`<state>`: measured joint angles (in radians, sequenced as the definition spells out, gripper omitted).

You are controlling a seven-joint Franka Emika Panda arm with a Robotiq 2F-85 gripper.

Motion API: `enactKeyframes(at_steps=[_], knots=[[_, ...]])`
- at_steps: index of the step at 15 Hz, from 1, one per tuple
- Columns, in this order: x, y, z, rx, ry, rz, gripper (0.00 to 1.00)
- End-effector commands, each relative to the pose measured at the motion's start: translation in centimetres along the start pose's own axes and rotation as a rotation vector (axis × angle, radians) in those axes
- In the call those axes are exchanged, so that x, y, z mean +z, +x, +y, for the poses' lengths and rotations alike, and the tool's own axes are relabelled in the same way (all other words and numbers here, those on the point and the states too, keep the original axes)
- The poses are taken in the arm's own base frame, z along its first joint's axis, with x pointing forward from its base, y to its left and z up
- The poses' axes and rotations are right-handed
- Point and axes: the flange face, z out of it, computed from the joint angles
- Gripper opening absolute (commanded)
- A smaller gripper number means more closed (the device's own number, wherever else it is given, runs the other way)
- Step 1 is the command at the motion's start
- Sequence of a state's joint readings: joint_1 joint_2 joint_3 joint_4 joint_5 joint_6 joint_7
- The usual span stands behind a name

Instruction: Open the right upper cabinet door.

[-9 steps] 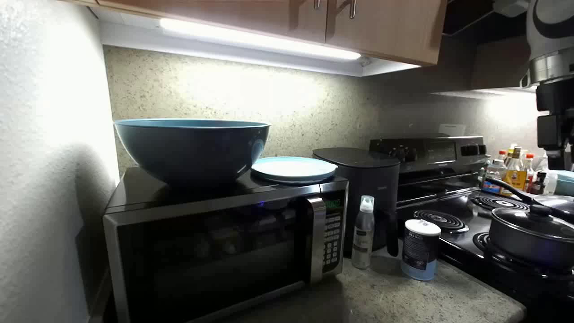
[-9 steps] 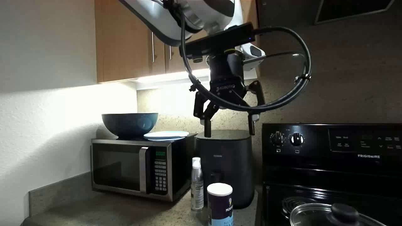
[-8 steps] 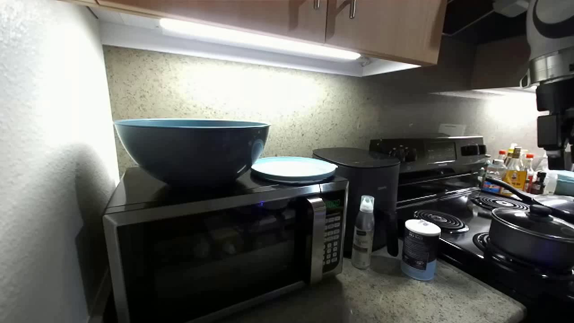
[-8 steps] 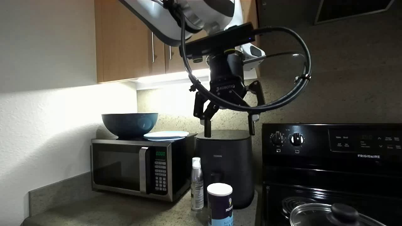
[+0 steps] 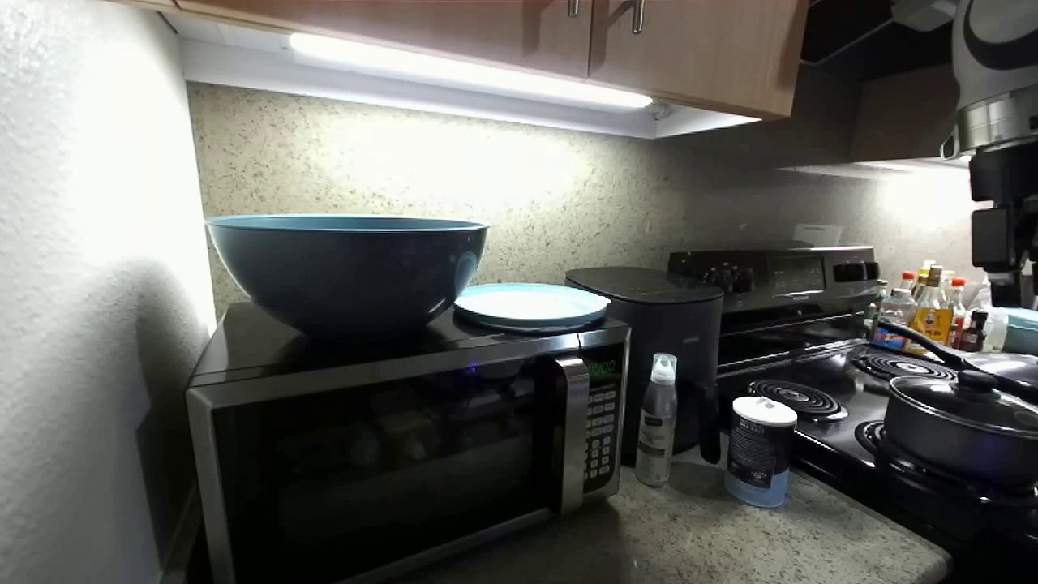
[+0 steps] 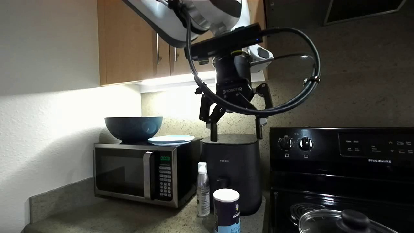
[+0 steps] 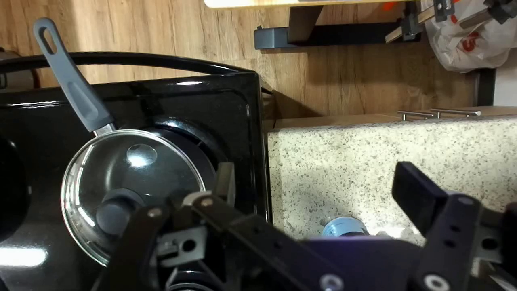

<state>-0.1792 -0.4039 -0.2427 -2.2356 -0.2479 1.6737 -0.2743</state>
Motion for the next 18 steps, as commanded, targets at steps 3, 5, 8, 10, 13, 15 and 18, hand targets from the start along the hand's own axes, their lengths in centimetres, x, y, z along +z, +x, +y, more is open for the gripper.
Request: enactKeyframes(at_steps=[3, 5, 8, 10, 13, 15, 18], knots=[[0.0, 0.0, 0.0, 0.000, 0.000, -0.001, 1.00], [-1.1, -0.2, -1.2, -0.022, -0.040, 0.035, 1.00], [-3.4, -0.7, -4.4, -0.085, -0.116, 0.106, 1.00], [-5.0, -1.1, -6.8, -0.140, -0.162, 0.148, 1.00], [-7.3, -2.3, -9.9, -0.228, -0.195, 0.214, 1.00], [-7.6, -1.4, -9.8, -0.205, -0.166, 0.187, 1.00], [-8.4, -2.3, -10.4, -0.220, -0.172, 0.215, 1.00]])
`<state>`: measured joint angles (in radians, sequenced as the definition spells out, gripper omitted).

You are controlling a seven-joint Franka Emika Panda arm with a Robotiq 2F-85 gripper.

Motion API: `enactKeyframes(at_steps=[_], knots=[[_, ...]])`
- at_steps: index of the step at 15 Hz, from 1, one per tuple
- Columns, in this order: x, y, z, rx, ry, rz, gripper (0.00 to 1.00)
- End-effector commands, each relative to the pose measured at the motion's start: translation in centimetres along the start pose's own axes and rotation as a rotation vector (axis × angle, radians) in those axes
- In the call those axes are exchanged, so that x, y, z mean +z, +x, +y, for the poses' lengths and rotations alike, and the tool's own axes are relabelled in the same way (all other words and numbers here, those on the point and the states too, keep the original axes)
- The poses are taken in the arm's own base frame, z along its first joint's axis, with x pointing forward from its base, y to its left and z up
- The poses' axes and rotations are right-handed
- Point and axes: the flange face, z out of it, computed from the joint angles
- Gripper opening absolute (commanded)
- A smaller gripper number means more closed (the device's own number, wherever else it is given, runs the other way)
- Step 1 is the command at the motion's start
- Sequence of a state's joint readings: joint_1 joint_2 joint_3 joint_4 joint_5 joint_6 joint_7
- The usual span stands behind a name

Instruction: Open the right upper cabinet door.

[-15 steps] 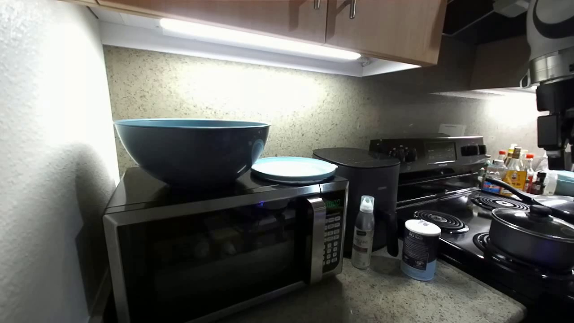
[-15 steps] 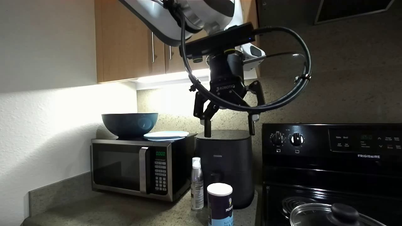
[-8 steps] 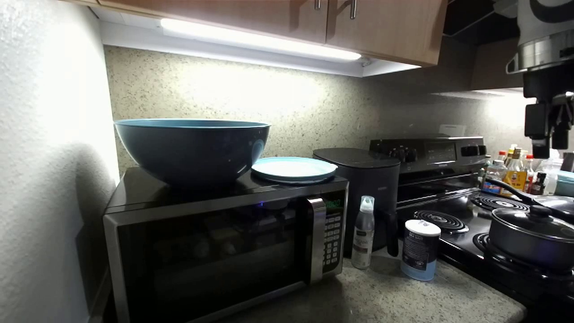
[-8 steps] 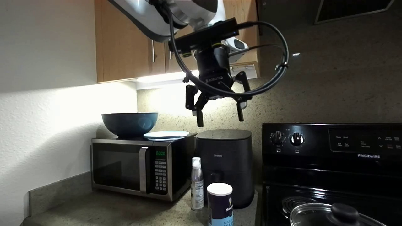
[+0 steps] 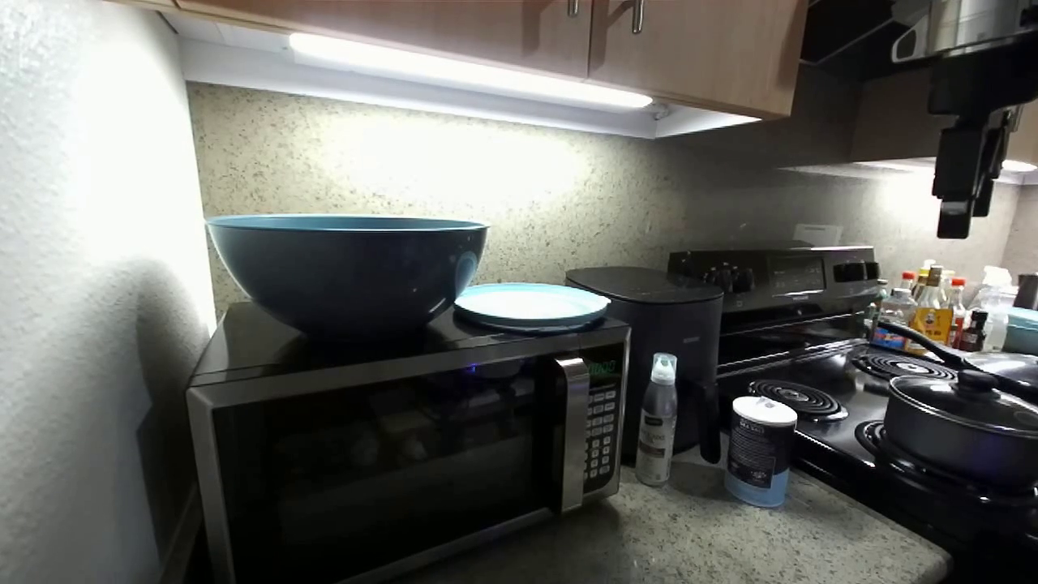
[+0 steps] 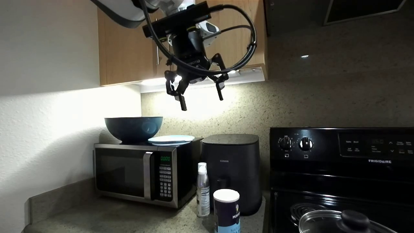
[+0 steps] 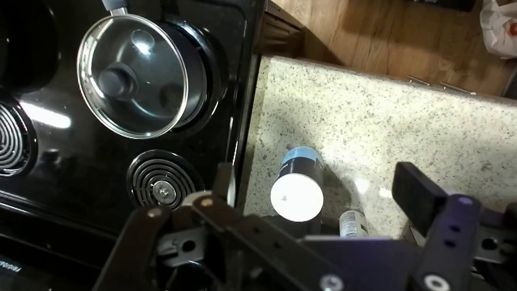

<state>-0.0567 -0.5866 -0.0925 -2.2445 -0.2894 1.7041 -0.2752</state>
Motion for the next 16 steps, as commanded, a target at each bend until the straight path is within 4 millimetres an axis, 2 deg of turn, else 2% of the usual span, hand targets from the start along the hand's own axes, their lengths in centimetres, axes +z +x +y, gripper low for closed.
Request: enactKeyframes(at_steps=[1, 3, 4, 10, 12, 13, 14, 16], knots=[[0.0, 0.0, 0.1, 0.000, 0.001, -0.001, 1.00], [-0.3, 0.3, -0.3, -0.008, 0.001, 0.011, 1.00], [-0.9, 0.9, -1.0, -0.041, -0.014, 0.034, 1.00], [-6.4, 5.7, -8.3, -0.329, -0.071, 0.150, 1.00], [-7.5, 6.5, -9.1, -0.388, -0.073, 0.195, 1.00], [-7.6, 6.7, -9.0, -0.401, -0.076, 0.203, 1.00], [-7.3, 5.9, -9.6, -0.345, -0.082, 0.182, 1.00], [-7.5, 6.3, -9.4, -0.366, -0.084, 0.189, 1.00]])
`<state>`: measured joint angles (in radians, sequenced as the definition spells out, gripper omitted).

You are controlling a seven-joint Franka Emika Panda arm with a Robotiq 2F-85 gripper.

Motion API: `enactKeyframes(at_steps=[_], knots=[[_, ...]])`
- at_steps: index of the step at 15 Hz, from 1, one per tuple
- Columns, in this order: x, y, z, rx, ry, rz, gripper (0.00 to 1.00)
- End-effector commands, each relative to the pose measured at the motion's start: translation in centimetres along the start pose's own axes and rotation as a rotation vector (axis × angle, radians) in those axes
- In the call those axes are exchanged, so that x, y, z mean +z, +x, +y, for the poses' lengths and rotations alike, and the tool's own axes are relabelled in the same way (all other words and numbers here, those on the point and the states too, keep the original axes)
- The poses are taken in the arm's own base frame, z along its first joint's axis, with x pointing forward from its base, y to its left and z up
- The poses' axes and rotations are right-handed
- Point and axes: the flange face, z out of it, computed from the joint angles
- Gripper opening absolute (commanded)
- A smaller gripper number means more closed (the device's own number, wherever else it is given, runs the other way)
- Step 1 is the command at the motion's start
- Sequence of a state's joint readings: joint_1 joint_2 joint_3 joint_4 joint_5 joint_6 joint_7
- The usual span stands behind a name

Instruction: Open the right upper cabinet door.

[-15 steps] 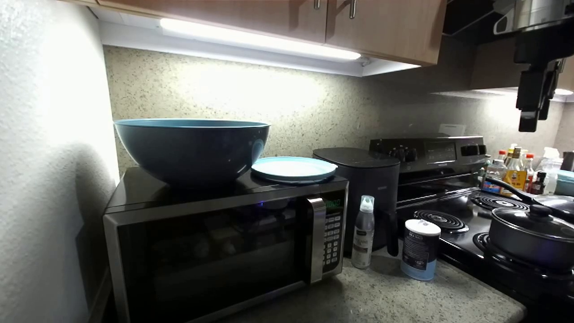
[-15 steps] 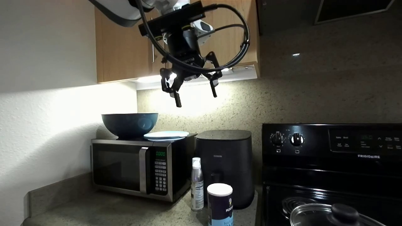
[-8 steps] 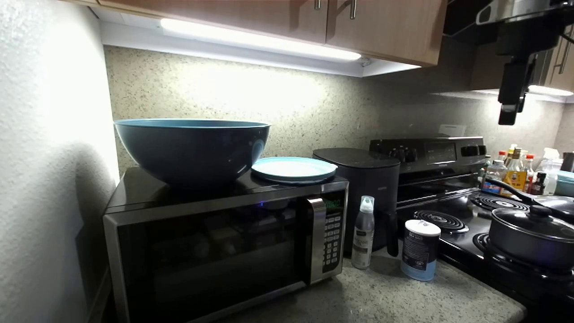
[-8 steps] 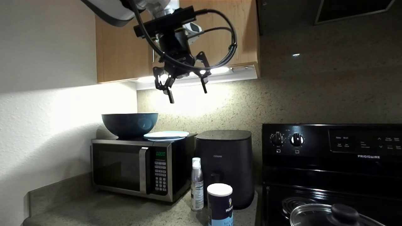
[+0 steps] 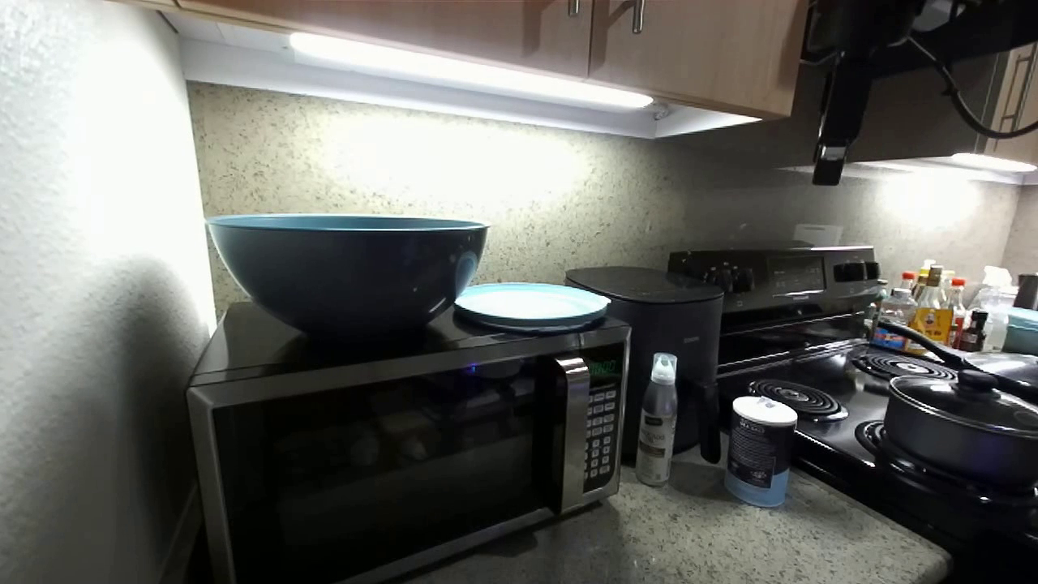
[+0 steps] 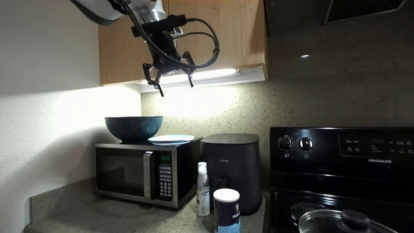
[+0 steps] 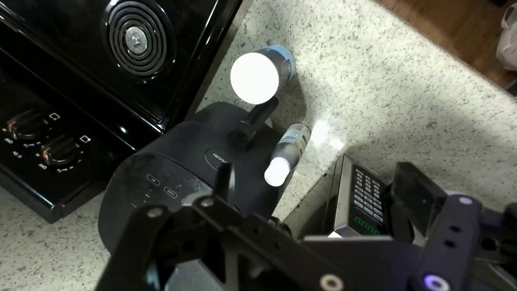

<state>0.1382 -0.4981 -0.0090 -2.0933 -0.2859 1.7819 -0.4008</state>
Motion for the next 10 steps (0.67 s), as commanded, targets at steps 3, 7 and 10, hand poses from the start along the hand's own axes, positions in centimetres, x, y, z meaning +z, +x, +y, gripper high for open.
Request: enactKeyframes(at_steps=[3, 7, 10], knots=[[-1.7, 0.8, 0.5, 0.140, -0.063, 0.149, 1.00], [-4.3, 1.4, 0.9, 0.287, -0.096, 0.319, 1.00], [-5.9, 0.9, 2.0, 0.418, -0.083, 0.421, 1.00]])
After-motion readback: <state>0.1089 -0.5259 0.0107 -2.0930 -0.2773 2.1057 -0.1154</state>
